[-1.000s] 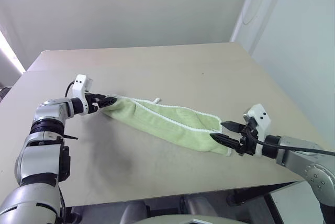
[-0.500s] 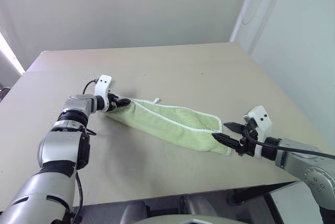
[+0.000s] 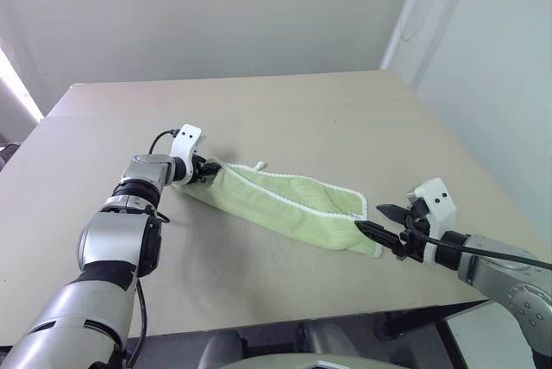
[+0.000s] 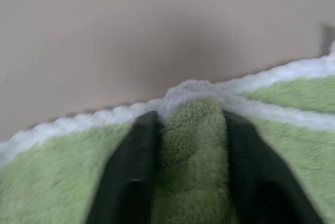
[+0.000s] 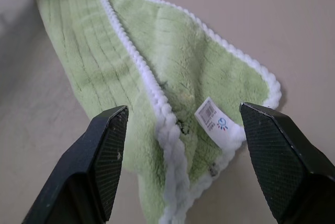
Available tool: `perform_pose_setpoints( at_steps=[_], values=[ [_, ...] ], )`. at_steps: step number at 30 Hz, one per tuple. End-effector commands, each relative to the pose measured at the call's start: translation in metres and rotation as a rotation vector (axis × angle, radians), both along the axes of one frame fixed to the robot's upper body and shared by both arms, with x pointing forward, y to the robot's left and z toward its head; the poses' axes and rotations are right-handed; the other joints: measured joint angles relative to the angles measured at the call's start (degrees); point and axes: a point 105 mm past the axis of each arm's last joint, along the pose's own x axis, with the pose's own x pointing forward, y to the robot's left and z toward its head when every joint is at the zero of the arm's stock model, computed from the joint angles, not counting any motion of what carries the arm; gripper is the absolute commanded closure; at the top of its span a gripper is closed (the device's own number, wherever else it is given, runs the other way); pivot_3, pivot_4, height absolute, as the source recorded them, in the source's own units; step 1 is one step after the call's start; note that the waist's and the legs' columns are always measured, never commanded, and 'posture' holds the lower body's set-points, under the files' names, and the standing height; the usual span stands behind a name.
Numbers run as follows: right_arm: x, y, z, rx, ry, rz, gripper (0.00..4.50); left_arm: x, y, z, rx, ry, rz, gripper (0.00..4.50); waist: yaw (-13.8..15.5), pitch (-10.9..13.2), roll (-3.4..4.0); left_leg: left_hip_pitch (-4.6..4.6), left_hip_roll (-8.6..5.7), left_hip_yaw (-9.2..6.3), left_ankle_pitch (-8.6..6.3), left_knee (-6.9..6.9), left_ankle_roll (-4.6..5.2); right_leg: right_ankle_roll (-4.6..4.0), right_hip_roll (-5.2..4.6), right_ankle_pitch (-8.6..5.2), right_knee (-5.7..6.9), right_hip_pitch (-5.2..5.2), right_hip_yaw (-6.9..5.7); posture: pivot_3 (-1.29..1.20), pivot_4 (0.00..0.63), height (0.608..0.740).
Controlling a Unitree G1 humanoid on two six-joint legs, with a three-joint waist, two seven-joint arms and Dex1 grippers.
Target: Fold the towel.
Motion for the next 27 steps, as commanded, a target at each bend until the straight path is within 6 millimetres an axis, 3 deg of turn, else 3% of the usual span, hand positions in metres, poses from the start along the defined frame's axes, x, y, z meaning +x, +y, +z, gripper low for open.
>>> perform_pose_setpoints(
  at_steps=[1,2,14,23,27],
  values=[
    [0.0,0.004,0.012,-0.005,-0.053,0.016,0.93,0.007,0.006,0.03,-0.041,-0.114,-0.046,4.15,-0.1,0.0,0.0,0.0,0.0,0.0,0.0,-0.01,0.0,0.0,0.0,0.0,0.01,0.0,0.0,0.0,0.0,0.712],
    [0.0,0.004,0.011,-0.003,-0.052,0.018,0.93,0.006,0.006,0.033,-0.049,-0.125,-0.066,4.47,-0.1,0.0,0.0,0.0,0.0,0.0,0.0,-0.01,0.0,0.0,0.01,0.0,0.0,0.0,0.0,0.0,0.0,0.712],
    [-0.009,0.02,-0.003,0.005,0.039,0.12,0.93,-0.011,0.019,0.054,-0.139,-0.132,-0.218,4.47,0.0,0.0,0.0,0.01,0.01,0.0,0.0,-0.01,0.0,-0.02,0.01,-0.01,0.0,0.0,0.01,0.0,0.0,0.712],
    [-0.004,0.012,-0.006,-0.003,0.039,0.092,0.93,-0.013,0.028,0.055,-0.133,-0.154,-0.187,4.47,-0.1,0.0,0.0,0.01,0.01,0.0,0.0,-0.01,0.0,0.0,0.01,0.0,0.0,0.0,0.01,0.0,0.0,0.712],
    [-0.005,0.012,-0.005,-0.015,0.039,0.113,2.31,-0.017,0.033,0.047,-0.1,-0.133,-0.187,4.5,0.0,0.0,0.0,0.02,0.02,0.0,0.0,0.0,0.0,-0.01,0.01,0.0,0.02,0.0,0.01,0.0,0.0,0.712]
  ],
)
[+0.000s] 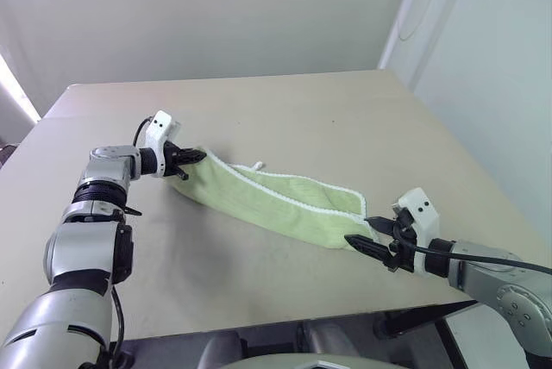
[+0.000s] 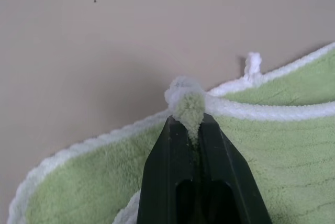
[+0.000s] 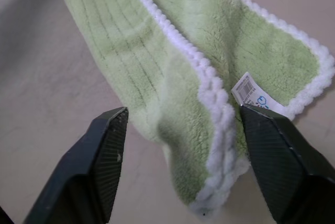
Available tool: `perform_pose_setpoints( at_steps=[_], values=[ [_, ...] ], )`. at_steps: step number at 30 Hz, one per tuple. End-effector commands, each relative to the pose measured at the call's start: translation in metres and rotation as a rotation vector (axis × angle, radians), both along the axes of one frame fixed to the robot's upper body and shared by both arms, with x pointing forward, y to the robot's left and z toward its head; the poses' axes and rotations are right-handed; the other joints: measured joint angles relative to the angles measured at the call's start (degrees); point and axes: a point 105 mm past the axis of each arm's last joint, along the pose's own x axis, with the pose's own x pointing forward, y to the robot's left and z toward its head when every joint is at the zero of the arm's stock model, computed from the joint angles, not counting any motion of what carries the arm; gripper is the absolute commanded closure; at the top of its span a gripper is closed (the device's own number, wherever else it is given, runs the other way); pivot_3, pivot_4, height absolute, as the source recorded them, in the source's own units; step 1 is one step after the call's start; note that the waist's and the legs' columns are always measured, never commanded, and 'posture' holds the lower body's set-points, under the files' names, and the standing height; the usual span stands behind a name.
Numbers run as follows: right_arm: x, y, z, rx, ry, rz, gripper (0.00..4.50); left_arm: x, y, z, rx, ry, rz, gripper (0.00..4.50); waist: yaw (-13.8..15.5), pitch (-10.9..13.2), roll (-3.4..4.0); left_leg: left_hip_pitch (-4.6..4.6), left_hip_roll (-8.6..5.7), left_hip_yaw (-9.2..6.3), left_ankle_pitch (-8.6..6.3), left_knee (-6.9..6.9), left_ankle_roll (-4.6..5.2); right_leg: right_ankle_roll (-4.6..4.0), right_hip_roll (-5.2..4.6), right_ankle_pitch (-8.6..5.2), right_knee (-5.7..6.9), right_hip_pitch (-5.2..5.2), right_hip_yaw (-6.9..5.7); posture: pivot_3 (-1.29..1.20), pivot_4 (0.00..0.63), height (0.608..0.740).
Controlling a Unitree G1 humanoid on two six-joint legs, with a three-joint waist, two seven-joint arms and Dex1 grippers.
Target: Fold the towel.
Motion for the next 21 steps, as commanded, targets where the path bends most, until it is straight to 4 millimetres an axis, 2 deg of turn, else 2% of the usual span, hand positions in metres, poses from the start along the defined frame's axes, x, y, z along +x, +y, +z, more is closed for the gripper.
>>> perform_pose_setpoints(
  at_steps=[1,6,10,14,18,21],
  values=[
    [0.003,-0.002,0.011,-0.017,-0.046,0.018,2.6,0.002,0.008,0.012,0.024,-0.049,0.006,4.5,0.0,0.0,0.0,0.0,0.0,0.0,0.0,0.0,0.0,0.0,0.0,0.0,0.0,0.0,0.0,0.0,0.0,0.712],
    [0.002,0.001,0.017,0.012,-0.07,0.04,4.49,0.004,0.009,0.017,0.005,-0.068,0.02,4.5,0.1,0.0,0.0,0.0,0.0,0.0,0.0,0.0,0.0,0.0,0.0,0.0,0.0,0.0,0.0,0.0,0.0,0.712],
    [0.006,0.0,0.024,0.01,-0.126,0.04,4.49,0.008,0.009,0.029,-0.053,-0.105,0.046,4.5,0.1,0.0,0.0,0.0,0.0,0.0,0.0,0.0,0.0,0.0,0.0,0.0,-0.01,0.0,0.0,0.0,0.0,0.712],
    [0.045,-0.012,0.061,0.055,-0.318,-0.079,4.49,0.021,0.0,0.059,-0.14,-0.239,0.071,4.5,-0.1,0.0,-0.02,0.0,0.0,0.04,0.0,0.04,0.0,0.01,0.0,0.04,0.02,0.0,0.03,0.0,0.0,0.712],
    [0.092,-0.028,0.096,0.025,-0.475,-0.216,4.49,0.041,-0.001,0.101,-0.254,-0.367,0.206,4.5,0.0,0.0,-0.04,0.06,-0.01,0.02,0.01,0.09,-0.01,0.03,0.0,0.13,0.02,0.0,0.02,0.0,0.0,0.712],
    [0.124,-0.038,0.122,0.017,-0.574,-0.295,4.49,0.053,-0.002,0.125,-0.261,-0.47,0.304,4.5,0.0,0.0,0.0,0.06,-0.01,-0.01,0.01,0.05,-0.01,0.21,0.0,0.23,-0.01,-0.08,0.01,0.0,0.0,0.712]
  ],
)
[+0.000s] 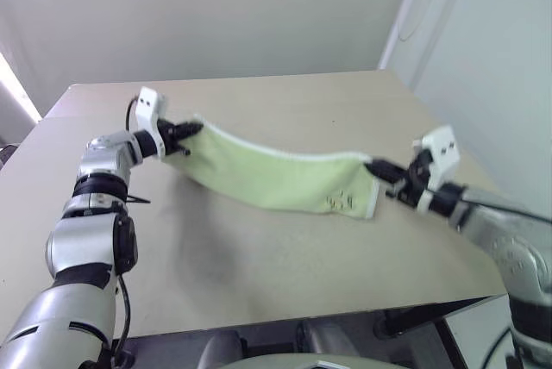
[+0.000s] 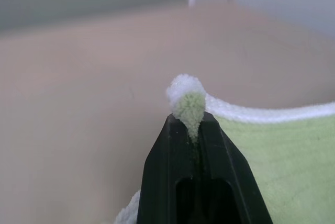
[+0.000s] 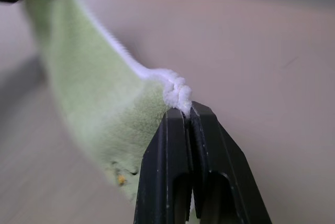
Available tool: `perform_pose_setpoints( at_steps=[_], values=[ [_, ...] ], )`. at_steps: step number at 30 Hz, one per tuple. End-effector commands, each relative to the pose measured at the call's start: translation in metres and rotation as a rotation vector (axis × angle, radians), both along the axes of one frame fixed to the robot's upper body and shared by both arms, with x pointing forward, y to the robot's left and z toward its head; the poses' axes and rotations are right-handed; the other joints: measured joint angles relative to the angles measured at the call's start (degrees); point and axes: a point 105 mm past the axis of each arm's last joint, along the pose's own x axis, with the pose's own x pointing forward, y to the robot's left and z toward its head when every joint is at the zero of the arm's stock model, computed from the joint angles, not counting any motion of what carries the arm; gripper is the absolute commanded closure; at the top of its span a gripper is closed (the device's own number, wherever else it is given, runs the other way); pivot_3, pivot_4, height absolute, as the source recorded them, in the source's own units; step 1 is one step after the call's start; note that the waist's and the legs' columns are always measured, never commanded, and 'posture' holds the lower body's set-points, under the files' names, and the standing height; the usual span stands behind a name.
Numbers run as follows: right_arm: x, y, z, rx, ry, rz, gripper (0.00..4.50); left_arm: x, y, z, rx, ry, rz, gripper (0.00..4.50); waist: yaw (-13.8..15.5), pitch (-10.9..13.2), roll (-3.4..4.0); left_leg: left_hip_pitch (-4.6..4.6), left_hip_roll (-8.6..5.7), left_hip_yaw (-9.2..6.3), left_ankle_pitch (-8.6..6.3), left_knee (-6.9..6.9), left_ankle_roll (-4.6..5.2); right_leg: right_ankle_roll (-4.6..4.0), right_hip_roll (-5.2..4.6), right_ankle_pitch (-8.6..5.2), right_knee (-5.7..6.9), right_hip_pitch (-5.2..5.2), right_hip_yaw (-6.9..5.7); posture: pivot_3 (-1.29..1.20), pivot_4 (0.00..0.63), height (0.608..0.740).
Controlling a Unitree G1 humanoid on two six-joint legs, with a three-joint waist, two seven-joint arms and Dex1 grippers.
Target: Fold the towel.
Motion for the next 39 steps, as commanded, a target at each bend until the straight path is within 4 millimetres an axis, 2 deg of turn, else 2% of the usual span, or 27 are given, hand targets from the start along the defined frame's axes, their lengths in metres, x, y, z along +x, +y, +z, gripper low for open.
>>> perform_pose_setpoints(
  at_steps=[1,4,7,10,12,14,16,19,21,23,25,29,31,33,35,39],
  values=[
    [0.034,-0.015,0.033,-0.006,-0.136,-0.111,4.49,0.014,-0.002,0.041,-0.041,-0.15,0.125,4.5,0.0,0.0,0.03,-0.01,0.0,0.0,0.0,-0.03,0.0,0.02,0.0,0.0,-0.02,-0.03,0.0,0.0,0.0,0.712],
    [0.064,-0.022,0.055,-0.063,-0.227,-0.184,4.49,0.022,-0.005,0.064,-0.056,-0.215,0.204,4.5,-0.1,0.0,0.05,-0.1,-0.03,0.03,-0.01,-0.05,0.01,-0.06,-0.05,0.09,-0.05,-0.21,0.02,0.0,0.0,0.712],
    [0.083,-0.027,0.079,-0.12,-0.326,-0.232,4.49,0.026,-0.001,0.085,-0.04,-0.272,0.305,4.5,-0.2,0.0,0.06,-0.19,-0.03,0.03,-0.01,-0.14,0.01,-0.04,-0.05,0.08,-0.04,-0.36,0.02,0.0,0.0,0.712],
    [0.088,-0.027,0.107,-0.131,-0.419,-0.212,4.49,0.026,0.008,0.098,0.006,-0.315,0.365,4.5,-0.1,0.0,0.08,-0.36,-0.03,0.03,-0.01,-0.2,0.01,-0.05,-0.06,0.08,-0.01,-0.57,0.03,0.0,0.0,0.712],
    [0.081,-0.018,0.108,-0.127,-0.417,-0.113,4.49,0.023,0.008,0.098,0.027,-0.32,0.322,4.5,-0.1,0.0,0.12,-0.54,-0.03,0.03,-0.01,-0.22,0.01,-0.05,-0.06,0.09,0.0,-0.76,0.03,0.0,0.0,0.712],
    [0.062,-0.005,0.093,-0.13,-0.371,0.028,4.49,0.018,0.008,0.089,0.058,-0.318,0.236,4.5,-0.1,0.0,0.12,-0.62,-0.03,0.0,-0.02,-0.24,0.04,-0.05,-0.05,0.09,0.0,-0.81,0.0,0.0,0.0,0.712],
    [0.039,0.004,0.067,-0.14,-0.29,0.145,4.49,0.008,0.012,0.071,0.103,-0.294,0.121,4.5,-0.1,-0.1,0.22,-0.76,-0.03,-0.06,-0.02,-0.23,0.04,-0.05,-0.06,0.08,0.0,-0.91,-0.05,0.0,0.0,0.712],
    [0.012,0.011,0.043,-0.13,-0.202,0.23,4.49,-0.008,0.018,0.048,0.169,-0.268,-0.008,4.5,-0.1,-0.1,0.27,-0.88,-0.03,-0.07,-0.03,-0.11,0.05,-0.04,-0.08,0.05,0.04,-0.95,-0.08,0.0,0.0,0.712],
    [-0.008,0.016,0.028,-0.128,-0.152,0.287,4.49,-0.021,0.03,0.032,0.208,-0.272,-0.052,4.5,-0.1,-0.1,0.32,-0.89,-0.05,-0.05,-0.02,-0.03,0.04,-0.04,-0.1,0.06,0.06,-0.95,-0.07,0.0,0.0,0.712],
    [-0.036,0.023,0.004,-0.134,-0.065,0.371,4.49,-0.063,0.043,-0.008,0.225,-0.116,-0.284,4.5,-0.3,-0.1,0.37,-0.84,-0.03,-0.05,-0.02,0.03,0.04,-0.06,-0.07,0.06,0.12,-0.93,-0.07,0.0,0.0,0.712],
    [-0.055,0.027,-0.008,-0.136,-0.015,0.421,4.49,-0.089,0.057,-0.028,0.237,-0.012,-0.337,4.5,-1.4,-0.1,0.34,-0.91,0.04,0.01,-0.04,-0.11,0.06,-0.19,0.01,-0.05,0.23,-0.81,-0.01,0.0,0.0,0.712],
    [-0.078,0.028,-0.025,-0.159,0.065,0.464,4.49,-0.125,0.079,-0.045,0.262,0.086,-0.313,4.5,-1.3,-0.1,0.26,-0.69,0.07,-0.02,-0.03,0.05,0.07,-0.2,0.0,-0.12,0.37,-0.71,-0.04,0.0,0.0,0.712],
    [-0.09,0.029,-0.035,-0.168,0.108,0.495,4.49,-0.141,0.087,-0.051,0.271,0.126,-0.295,4.5,-1.1,0.0,0.15,-0.13,0.07,-0.02,-0.02,0.11,0.04,-0.31,-0.01,-0.24,0.33,-0.36,-0.04,0.0,0.0,0.712],
    [-0.099,0.029,-0.042,-0.174,0.142,0.514,4.49,-0.153,0.092,-0.056,0.281,0.161,-0.277,4.5,-1.1,0.0,0.1,0.19,0.12,-0.03,-0.03,0.09,0.04,-0.33,-0.01,-0.29,0.23,0.26,-0.07,0.0,0.0,0.712],
    [-0.108,0.028,-0.049,-0.183,0.171,0.525,4.49,-0.163,0.097,-0.059,0.275,0.187,-0.253,4.5,-1.2,0.0,0.09,0.91,0.15,0.03,-0.04,0.07,0.02,-0.33,-0.08,-0.3,0.19,0.6,-0.07,0.0,0.0,0.712],
    [-0.13,0.022,-0.06,-0.205,0.241,0.55,4.49,-0.182,0.107,-0.064,0.287,0.233,-0.21,4.5,-1.4,0.0,0.1,1.06,0.3,0.04,-0.05,0.01,0.0,-0.32,-0.09,-0.3,0.06,0.77,-0.14,0.0,0.0,0.712]
  ],
)
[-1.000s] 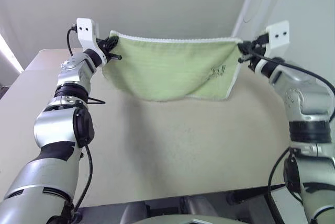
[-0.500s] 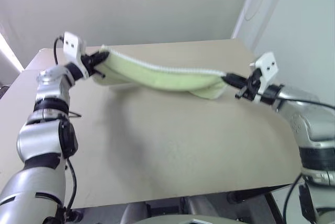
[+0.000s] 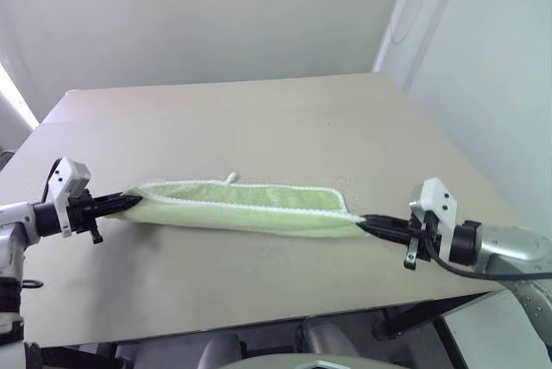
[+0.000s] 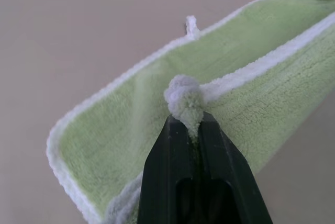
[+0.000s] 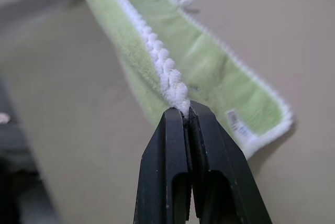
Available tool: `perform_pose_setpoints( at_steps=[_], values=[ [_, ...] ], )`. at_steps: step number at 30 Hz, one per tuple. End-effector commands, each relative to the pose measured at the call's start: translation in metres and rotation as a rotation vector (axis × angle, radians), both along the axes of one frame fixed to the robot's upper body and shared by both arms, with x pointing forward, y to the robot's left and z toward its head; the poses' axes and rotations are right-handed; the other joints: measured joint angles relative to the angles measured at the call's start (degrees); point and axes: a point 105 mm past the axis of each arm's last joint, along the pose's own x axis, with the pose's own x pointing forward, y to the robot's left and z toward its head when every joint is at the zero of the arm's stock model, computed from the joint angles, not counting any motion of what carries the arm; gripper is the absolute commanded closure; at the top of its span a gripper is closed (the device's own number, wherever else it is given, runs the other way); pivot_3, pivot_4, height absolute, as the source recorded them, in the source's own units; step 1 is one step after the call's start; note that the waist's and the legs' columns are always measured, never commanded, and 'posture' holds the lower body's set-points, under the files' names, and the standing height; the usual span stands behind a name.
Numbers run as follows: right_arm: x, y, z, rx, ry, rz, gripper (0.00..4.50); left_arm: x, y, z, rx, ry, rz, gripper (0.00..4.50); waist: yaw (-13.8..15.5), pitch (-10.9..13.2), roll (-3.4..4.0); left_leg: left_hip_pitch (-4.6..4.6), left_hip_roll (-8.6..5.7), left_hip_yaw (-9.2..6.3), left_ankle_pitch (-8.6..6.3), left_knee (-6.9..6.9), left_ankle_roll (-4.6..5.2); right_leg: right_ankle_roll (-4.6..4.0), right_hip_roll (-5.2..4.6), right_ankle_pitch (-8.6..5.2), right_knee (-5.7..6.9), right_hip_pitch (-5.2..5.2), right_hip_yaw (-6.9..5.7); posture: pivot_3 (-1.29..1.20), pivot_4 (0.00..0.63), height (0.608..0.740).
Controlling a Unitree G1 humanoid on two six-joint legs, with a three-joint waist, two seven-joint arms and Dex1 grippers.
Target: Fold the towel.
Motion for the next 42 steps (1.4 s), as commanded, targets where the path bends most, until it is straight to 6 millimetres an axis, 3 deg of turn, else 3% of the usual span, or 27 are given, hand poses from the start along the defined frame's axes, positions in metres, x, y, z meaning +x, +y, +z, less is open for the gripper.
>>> perform_pose_setpoints(
  at_steps=[1,5,12,16,20,27,34,37,42],
  values=[
    [-0.011,-0.006,0.007,-0.059,-0.039,0.03,4.49,-0.008,0.011,0.017,0.042,-0.042,0.04,4.5,-0.1,0.0,0.0,-0.01,0.01,0.02,0.0,-0.05,0.0,0.0,0.0,0.0,-0.02,-0.02,-0.01,0.0,0.0,0.712],
    [-0.008,-0.007,0.003,-0.07,-0.042,0.027,4.49,-0.01,0.007,0.005,0.044,-0.018,0.049,4.5,-0.1,0.0,-0.03,-0.11,0.01,0.08,0.0,-0.12,0.0,-0.01,0.02,-0.01,-0.05,-0.21,-0.02,0.0,0.0,0.712],
    [0.033,-0.008,0.008,-0.027,-0.112,-0.105,4.49,0.015,-0.001,0.003,-0.013,-0.038,0.123,4.5,-0.1,0.0,-0.03,-0.07,0.02,0.15,0.0,-0.11,-0.01,-0.01,0.02,0.0,-0.07,-0.27,-0.06,0.0,0.0,0.712],
    [0.054,-0.011,-0.001,-0.046,-0.097,-0.159,4.49,0.024,0.006,0.003,-0.022,-0.059,0.177,4.5,-0.1,0.0,-0.02,-0.21,0.01,0.21,-0.01,-0.27,0.0,-0.02,0.03,0.0,-0.07,-0.45,-0.06,0.0,0.0,0.712],
    [0.076,-0.009,-0.01,-0.044,-0.092,-0.211,4.49,0.047,0.021,-0.007,0.02,-0.078,0.321,4.5,0.0,0.0,-0.03,-0.32,-0.02,0.22,-0.01,-0.31,0.01,-0.07,0.05,0.0,-0.05,-0.56,-0.06,0.0,0.0,0.712],
    [0.1,0.001,-0.026,-0.068,-0.088,-0.242,4.49,0.058,0.013,-0.034,0.036,-0.025,0.321,4.5,0.0,0.0,-0.04,-0.32,-0.07,0.23,0.0,-0.26,0.02,-0.06,0.03,0.02,-0.03,-0.53,0.0,0.0,0.0,0.712],
    [0.122,0.0,-0.034,-0.074,-0.1,-0.314,4.49,0.074,0.009,-0.038,0.038,-0.059,0.35,4.5,-0.1,0.0,-0.04,-0.32,-0.08,0.21,0.0,-0.2,0.02,-0.06,0.04,0.05,0.01,-0.51,-0.01,0.0,0.0,0.712],
    [0.123,0.002,-0.036,-0.077,-0.094,-0.306,3.77,0.077,0.007,-0.038,0.037,-0.064,0.349,3.77,-0.1,0.0,-0.04,-0.32,-0.09,0.19,0.0,-0.21,0.02,-0.06,0.05,0.05,0.02,-0.51,-0.01,0.0,0.0,0.712],
    [0.127,0.006,-0.035,-0.056,-0.101,-0.32,1.98,0.08,0.006,-0.037,0.05,-0.077,0.342,2.01,-0.2,0.0,-0.04,-0.39,-0.08,0.18,-0.01,-0.23,0.02,-0.05,0.05,0.05,0.0,-0.57,-0.01,0.0,0.0,0.712]
  ],
)
